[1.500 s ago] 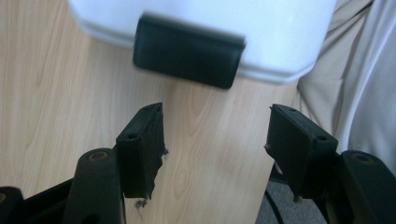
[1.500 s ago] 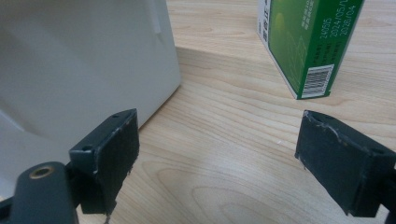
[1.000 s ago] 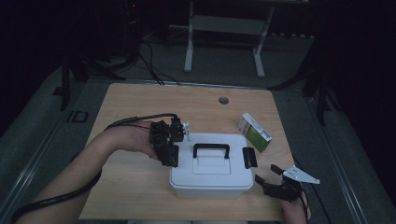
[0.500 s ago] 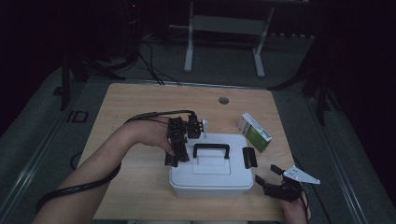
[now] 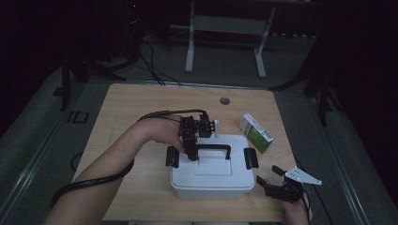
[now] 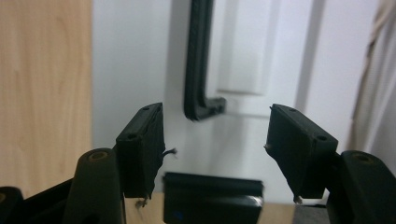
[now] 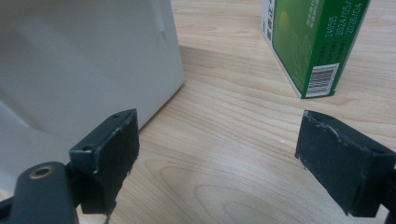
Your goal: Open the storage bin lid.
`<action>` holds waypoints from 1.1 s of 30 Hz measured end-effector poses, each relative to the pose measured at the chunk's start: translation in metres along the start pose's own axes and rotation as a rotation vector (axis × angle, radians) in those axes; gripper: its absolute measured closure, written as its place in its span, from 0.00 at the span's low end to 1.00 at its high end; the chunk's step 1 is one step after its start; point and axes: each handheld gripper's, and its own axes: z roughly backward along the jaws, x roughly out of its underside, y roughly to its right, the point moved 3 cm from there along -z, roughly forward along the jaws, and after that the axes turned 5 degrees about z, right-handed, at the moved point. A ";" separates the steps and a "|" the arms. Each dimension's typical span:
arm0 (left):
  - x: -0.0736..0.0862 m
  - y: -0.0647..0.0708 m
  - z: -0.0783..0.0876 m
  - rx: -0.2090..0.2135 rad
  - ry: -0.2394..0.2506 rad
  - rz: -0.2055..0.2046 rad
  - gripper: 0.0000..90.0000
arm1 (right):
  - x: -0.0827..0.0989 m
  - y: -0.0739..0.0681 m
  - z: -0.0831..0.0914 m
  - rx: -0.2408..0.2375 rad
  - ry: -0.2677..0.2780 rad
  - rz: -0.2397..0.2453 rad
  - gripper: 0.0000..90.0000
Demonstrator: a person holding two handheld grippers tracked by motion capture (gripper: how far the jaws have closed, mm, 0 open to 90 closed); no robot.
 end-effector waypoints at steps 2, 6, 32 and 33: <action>-0.001 -0.001 0.000 -0.009 0.000 -0.005 0.41 | 0.000 0.000 0.000 0.001 0.002 -0.002 0.15; -0.009 -0.002 0.001 0.000 0.017 -0.013 0.41 | 0.000 0.000 0.000 -0.002 0.001 0.000 0.15; -0.034 0.007 -0.013 0.038 -0.051 -0.097 0.83 | 0.000 0.000 0.000 -0.010 0.004 -0.002 0.15; -0.034 0.007 -0.013 0.038 -0.051 -0.097 0.83 | 0.000 0.000 0.000 -0.010 0.004 -0.002 0.15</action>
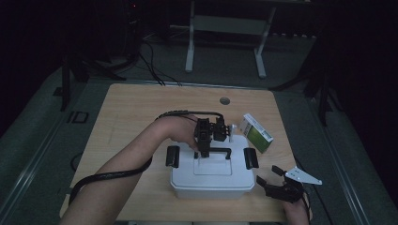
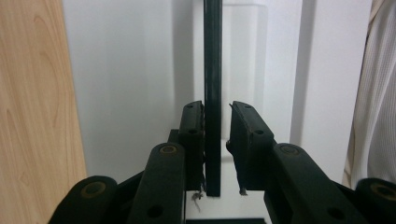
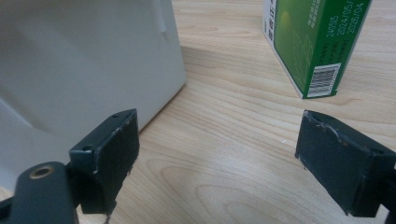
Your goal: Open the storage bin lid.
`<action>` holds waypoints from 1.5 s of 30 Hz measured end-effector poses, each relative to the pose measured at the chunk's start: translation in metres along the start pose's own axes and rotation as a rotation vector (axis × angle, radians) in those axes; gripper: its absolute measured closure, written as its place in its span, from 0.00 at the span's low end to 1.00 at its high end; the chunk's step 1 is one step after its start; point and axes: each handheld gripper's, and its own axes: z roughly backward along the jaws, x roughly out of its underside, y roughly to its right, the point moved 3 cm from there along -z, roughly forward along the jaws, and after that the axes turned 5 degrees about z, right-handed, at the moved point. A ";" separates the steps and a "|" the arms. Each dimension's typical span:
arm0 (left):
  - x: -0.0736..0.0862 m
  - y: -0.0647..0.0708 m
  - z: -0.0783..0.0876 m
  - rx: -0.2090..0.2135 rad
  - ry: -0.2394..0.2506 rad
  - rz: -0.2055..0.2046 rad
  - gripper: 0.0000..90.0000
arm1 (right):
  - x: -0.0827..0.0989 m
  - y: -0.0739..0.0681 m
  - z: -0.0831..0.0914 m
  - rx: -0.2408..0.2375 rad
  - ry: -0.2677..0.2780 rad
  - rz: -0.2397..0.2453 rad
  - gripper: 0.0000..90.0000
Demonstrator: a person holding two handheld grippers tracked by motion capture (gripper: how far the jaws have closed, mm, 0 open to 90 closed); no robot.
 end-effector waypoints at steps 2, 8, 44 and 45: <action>-0.002 0.000 -0.002 -0.015 -0.006 -0.009 0.87 | 0.000 0.000 0.000 0.001 0.000 0.000 0.15; -0.004 -0.003 -0.003 0.009 -0.006 0.012 0.93 | 0.000 0.000 0.000 0.000 -0.001 -0.001 0.15; 0.022 -0.005 0.035 -0.015 0.060 0.054 0.93 | 0.001 0.000 0.000 -0.002 -0.006 -0.003 0.15; 0.024 -0.006 0.036 -0.017 0.062 0.052 0.93 | 0.001 0.000 0.000 -0.002 -0.006 -0.003 0.15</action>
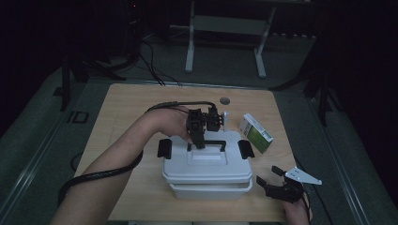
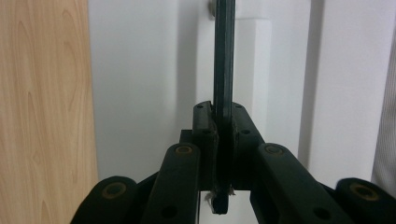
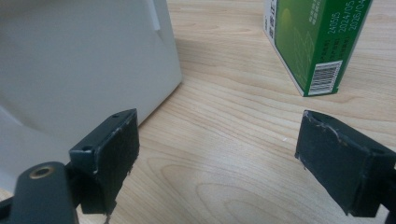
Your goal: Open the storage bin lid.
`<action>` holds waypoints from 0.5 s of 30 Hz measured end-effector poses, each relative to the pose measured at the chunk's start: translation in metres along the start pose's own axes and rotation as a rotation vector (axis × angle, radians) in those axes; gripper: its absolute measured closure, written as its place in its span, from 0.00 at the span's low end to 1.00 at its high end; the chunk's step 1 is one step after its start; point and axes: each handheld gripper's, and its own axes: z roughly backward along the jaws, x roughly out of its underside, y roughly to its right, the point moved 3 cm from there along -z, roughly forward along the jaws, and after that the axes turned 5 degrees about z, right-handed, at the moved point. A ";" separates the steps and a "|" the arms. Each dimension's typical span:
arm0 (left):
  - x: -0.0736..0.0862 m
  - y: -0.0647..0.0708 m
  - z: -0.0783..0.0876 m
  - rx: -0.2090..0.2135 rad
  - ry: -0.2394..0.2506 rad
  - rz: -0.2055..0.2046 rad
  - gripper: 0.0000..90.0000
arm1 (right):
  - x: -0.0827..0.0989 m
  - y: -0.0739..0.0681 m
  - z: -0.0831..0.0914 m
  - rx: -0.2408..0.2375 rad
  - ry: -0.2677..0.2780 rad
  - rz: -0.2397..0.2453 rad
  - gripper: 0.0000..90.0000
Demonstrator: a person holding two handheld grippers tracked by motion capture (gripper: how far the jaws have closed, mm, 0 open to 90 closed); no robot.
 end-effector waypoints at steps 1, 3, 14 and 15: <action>0.000 0.000 0.000 0.000 0.000 0.000 0.93 | 0.000 0.000 0.000 0.001 0.000 0.001 0.15; 0.007 -0.001 0.003 0.002 0.012 0.012 0.93 | 0.000 0.000 0.000 0.001 0.000 -0.001 0.15; 0.046 -0.008 0.011 -0.014 0.039 0.079 0.93 | 0.000 -0.001 0.000 0.003 -0.003 -0.001 0.15; 0.050 -0.009 0.012 -0.017 0.040 0.083 0.93 | 0.000 -0.001 0.000 0.003 -0.004 -0.001 0.15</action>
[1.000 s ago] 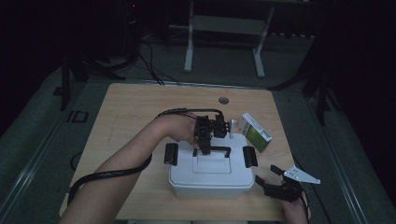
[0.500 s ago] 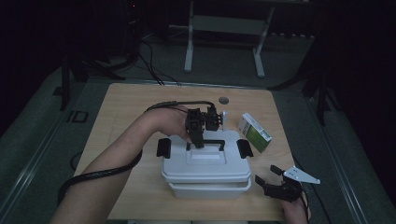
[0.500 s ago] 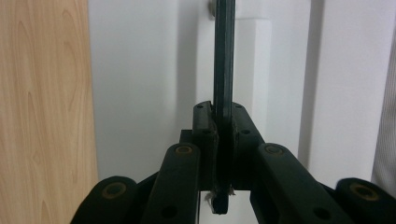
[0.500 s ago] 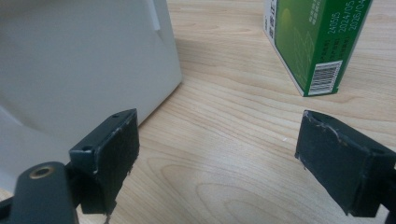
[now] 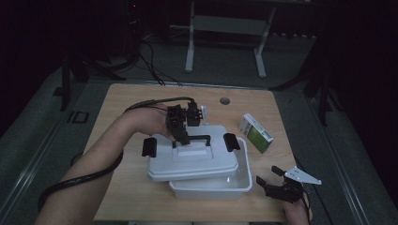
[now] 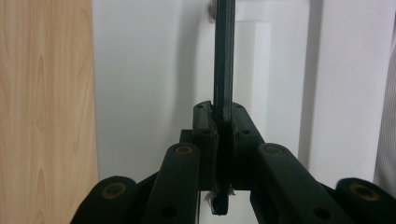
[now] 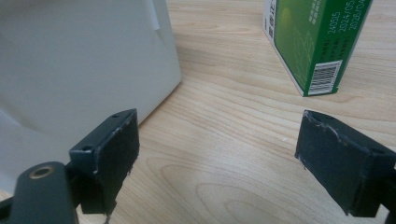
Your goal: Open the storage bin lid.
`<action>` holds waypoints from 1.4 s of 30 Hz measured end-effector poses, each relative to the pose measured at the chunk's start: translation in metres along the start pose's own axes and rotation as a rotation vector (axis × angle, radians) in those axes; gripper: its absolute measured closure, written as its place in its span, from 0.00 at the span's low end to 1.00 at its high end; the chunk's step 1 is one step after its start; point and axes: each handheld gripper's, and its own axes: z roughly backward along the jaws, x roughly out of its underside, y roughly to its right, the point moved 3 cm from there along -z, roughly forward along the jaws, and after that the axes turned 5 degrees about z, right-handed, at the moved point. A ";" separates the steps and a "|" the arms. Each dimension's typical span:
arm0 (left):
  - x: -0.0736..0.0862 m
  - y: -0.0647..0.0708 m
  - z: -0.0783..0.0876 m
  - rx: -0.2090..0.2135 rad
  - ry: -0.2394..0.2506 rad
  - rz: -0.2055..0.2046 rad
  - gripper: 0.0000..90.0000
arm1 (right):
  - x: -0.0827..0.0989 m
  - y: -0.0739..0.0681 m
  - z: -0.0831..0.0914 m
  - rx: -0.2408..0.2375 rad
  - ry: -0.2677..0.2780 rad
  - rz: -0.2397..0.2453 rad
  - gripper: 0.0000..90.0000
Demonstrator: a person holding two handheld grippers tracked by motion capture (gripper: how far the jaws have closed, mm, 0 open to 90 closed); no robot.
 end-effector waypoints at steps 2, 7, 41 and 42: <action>0.008 -0.001 0.002 -0.003 0.008 0.019 0.93 | 0.000 0.000 0.000 0.002 0.000 0.001 0.15; 0.029 -0.006 0.005 -0.006 0.017 0.055 0.93 | 0.000 0.000 0.000 0.004 -0.004 0.002 0.15; 0.163 -0.022 0.027 -0.099 0.078 0.307 0.93 | -0.001 0.000 -0.001 0.010 -0.008 -0.006 0.15; 0.166 -0.022 0.027 -0.101 0.079 0.315 0.93 | -0.001 0.000 -0.001 0.011 -0.008 -0.007 0.15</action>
